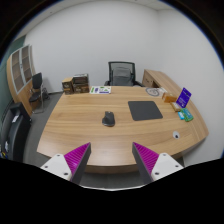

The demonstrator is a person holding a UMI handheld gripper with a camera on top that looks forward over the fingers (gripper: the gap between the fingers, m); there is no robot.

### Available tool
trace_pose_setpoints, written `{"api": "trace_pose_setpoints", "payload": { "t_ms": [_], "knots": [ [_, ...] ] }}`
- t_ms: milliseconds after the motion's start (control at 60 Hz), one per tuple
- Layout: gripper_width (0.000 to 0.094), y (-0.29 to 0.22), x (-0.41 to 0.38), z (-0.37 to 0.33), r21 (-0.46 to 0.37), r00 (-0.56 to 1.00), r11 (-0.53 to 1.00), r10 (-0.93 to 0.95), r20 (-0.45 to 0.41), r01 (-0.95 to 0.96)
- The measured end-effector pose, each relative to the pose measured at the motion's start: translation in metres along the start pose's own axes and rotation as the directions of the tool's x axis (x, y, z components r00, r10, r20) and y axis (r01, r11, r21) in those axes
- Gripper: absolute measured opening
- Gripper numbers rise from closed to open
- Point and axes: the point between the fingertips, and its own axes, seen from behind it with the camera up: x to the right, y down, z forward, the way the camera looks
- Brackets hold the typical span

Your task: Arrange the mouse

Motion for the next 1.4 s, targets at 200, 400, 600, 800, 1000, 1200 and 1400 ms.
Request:
{"api": "trace_pose_setpoints", "payload": {
  "t_ms": [200, 400, 600, 800, 1000, 1200, 1400],
  "knots": [
    [0.0862, -0.009, 0.003, 0.022, 0.023, 1.000, 1.000, -0.012, 0.000, 0.012],
    [0.0862, -0.013, -0.002, 0.067, 0.052, 1.000, 0.999, -0.018, 0.024, 0.017],
    [0.0861, -0.017, -0.001, 0.131, 0.056, 0.999, 0.998, -0.041, 0.013, 0.041],
    [0.0860, -0.030, 0.001, 0.199, 0.057, 1.000, 0.998, -0.029, 0.003, 0.028],
    [0.0863, -0.045, -0.002, 0.264, 0.055, 1.000, 0.998, -0.021, 0.012, 0.020],
    [0.0861, -0.055, -0.005, 0.315, 0.043, 0.999, 0.999, -0.034, 0.009, 0.033],
    [0.0859, -0.060, -0.012, 0.353, 0.023, 0.998, 0.998, -0.054, 0.014, 0.054]
  ]
}}
